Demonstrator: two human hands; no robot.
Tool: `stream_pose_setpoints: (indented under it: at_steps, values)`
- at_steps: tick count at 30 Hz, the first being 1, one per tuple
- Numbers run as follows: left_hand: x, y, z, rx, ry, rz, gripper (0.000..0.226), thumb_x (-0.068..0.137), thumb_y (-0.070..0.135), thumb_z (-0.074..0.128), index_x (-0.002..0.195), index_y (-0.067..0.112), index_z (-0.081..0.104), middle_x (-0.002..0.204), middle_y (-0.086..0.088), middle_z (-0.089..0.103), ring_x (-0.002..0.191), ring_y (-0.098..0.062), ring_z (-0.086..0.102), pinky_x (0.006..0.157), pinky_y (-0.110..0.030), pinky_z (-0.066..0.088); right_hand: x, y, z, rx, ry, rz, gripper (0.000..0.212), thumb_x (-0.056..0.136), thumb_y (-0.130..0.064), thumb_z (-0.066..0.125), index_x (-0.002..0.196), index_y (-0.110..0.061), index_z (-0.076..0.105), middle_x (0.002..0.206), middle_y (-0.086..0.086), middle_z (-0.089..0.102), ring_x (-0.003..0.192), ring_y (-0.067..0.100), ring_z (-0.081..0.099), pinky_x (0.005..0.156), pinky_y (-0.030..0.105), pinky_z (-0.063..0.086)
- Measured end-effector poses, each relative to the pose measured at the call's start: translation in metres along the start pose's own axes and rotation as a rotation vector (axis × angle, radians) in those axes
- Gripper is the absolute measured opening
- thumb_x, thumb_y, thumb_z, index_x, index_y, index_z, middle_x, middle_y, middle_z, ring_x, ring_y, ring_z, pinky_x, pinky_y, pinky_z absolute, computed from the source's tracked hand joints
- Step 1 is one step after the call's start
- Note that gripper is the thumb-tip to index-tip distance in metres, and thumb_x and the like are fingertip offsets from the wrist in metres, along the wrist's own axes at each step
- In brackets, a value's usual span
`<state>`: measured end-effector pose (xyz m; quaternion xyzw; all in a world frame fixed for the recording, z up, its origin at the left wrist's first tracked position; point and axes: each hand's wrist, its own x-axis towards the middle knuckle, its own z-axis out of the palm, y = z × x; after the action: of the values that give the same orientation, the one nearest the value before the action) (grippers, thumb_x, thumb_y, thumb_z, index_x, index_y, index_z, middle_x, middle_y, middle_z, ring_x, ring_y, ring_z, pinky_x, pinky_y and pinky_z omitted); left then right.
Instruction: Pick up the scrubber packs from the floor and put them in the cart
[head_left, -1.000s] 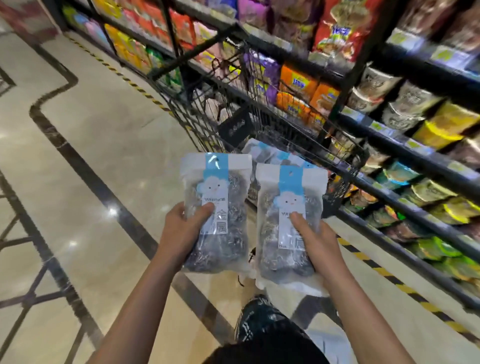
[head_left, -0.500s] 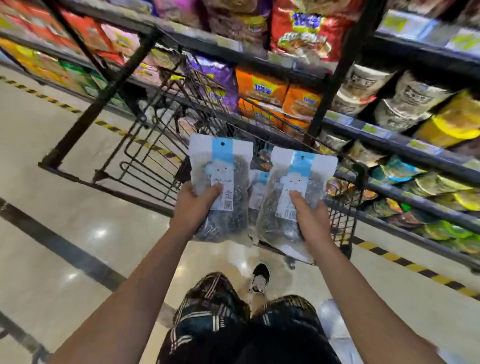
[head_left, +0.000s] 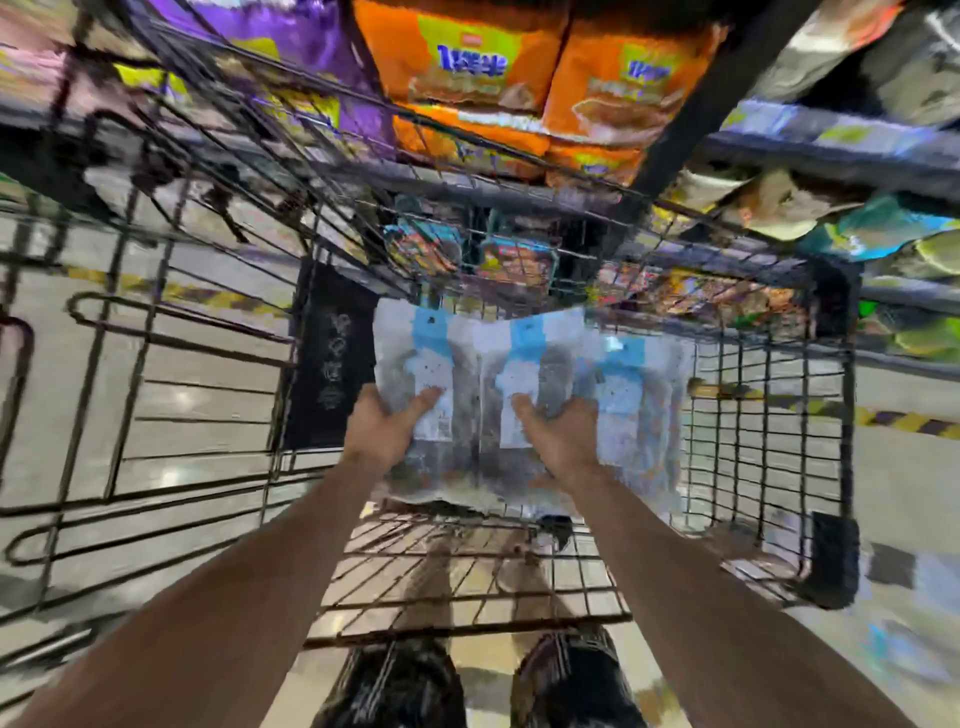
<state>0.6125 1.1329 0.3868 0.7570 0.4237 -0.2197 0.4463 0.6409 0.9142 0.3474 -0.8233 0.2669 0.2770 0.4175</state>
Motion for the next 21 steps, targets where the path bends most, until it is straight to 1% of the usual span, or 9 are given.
stream_pose_setpoints:
  at_steps: [2, 5, 7, 8, 10, 13, 17, 19, 21]
  values:
    - [0.018, -0.010, 0.008, 0.038, -0.020, -0.012, 0.058, 0.087, 0.051, 0.076, 0.122, 0.009, 0.056, 0.105, -0.005, 0.068, 0.100, -0.029, 0.069, 0.075, -0.030, 0.049, 0.007, 0.001, 0.006, -0.035, 0.039, 0.012, 0.097, 0.063, -0.088, 0.065, 0.113, -0.005, 0.070, 0.099, 0.016, 0.077, 0.094, 0.035, 0.075, 0.080, 0.050, 0.062]
    - [0.024, -0.010, 0.015, 0.071, -0.076, -0.032, 0.082, 0.087, 0.039, 0.079, 0.148, 0.005, 0.034, 0.140, -0.020, 0.056, 0.128, -0.037, 0.057, 0.099, -0.037, 0.046, 0.000, 0.000, 0.000, -0.137, 0.099, -0.001, 0.099, 0.071, -0.065, 0.075, 0.142, -0.001, 0.045, 0.131, 0.019, 0.065, 0.120, 0.038, 0.064, 0.096, 0.050, 0.055]
    - [0.017, -0.005, 0.015, 0.166, -0.123, 0.012, 0.104, 0.088, 0.033, 0.079, 0.162, 0.011, 0.011, 0.157, -0.024, 0.033, 0.141, -0.039, 0.041, 0.110, -0.043, 0.038, -0.012, -0.002, -0.005, -0.215, 0.069, -0.032, 0.103, 0.074, -0.054, 0.071, 0.155, -0.013, 0.022, 0.139, 0.021, 0.057, 0.121, 0.040, 0.060, 0.096, 0.052, 0.054]
    - [0.013, -0.003, 0.015, 0.240, -0.120, 0.042, 0.103, 0.089, 0.031, 0.077, 0.163, 0.015, 0.008, 0.157, -0.025, 0.030, 0.140, -0.040, 0.040, 0.110, -0.044, 0.038, -0.016, 0.000, -0.006, -0.265, 0.048, -0.046, 0.099, 0.079, -0.048, 0.071, 0.158, -0.025, 0.016, 0.141, 0.022, 0.054, 0.118, 0.041, 0.060, 0.095, 0.053, 0.054]
    - [0.007, -0.006, 0.017, 0.402, -0.097, 0.144, 0.087, 0.092, 0.033, 0.068, 0.161, 0.024, 0.016, 0.147, -0.024, 0.039, 0.129, -0.042, 0.046, 0.104, -0.048, 0.041, -0.024, -0.003, -0.007, -0.389, 0.010, -0.047, 0.083, 0.088, -0.040, 0.070, 0.155, -0.043, 0.021, 0.148, 0.019, 0.043, 0.120, 0.041, 0.057, 0.098, 0.051, 0.053]
    - [0.006, -0.010, 0.016, 0.528, -0.166, 0.119, 0.087, 0.093, 0.044, 0.064, 0.162, 0.034, 0.011, 0.154, -0.022, 0.035, 0.132, -0.045, 0.041, 0.106, -0.055, 0.038, -0.024, -0.004, -0.005, -0.435, -0.021, -0.053, 0.070, 0.091, -0.044, 0.066, 0.150, -0.048, 0.028, 0.152, 0.016, 0.041, 0.123, 0.041, 0.056, 0.097, 0.054, 0.054]
    - [0.005, -0.001, 0.009, 0.533, -0.236, 0.046, 0.092, 0.092, 0.054, 0.063, 0.159, 0.049, 0.001, 0.151, -0.023, 0.035, 0.131, -0.046, 0.044, 0.110, -0.059, 0.038, -0.020, -0.009, -0.014, -0.501, -0.066, -0.082, 0.063, 0.090, -0.039, 0.067, 0.146, -0.040, 0.038, 0.135, 0.020, 0.054, 0.105, 0.041, 0.064, 0.087, 0.054, 0.060]
    - [-0.003, 0.008, -0.001, 0.581, -0.249, 0.009, 0.096, 0.089, 0.057, 0.066, 0.157, 0.055, -0.003, 0.156, -0.020, 0.029, 0.135, -0.046, 0.041, 0.112, -0.062, 0.035, -0.028, -0.024, -0.023, -0.577, -0.129, -0.046, 0.056, 0.094, -0.028, 0.066, 0.145, -0.031, 0.046, 0.135, 0.020, 0.054, 0.108, 0.041, 0.064, 0.090, 0.052, 0.060]
    - [-0.016, 0.015, -0.014, 0.631, -0.245, 0.025, 0.087, 0.094, 0.050, 0.062, 0.159, 0.051, 0.003, 0.159, -0.019, 0.024, 0.137, -0.047, 0.037, 0.112, -0.059, 0.035, -0.047, -0.046, -0.036, -0.685, -0.205, -0.024, 0.047, 0.095, -0.023, 0.065, 0.141, -0.023, 0.053, 0.132, 0.018, 0.061, 0.115, 0.039, 0.062, 0.098, 0.048, 0.056]
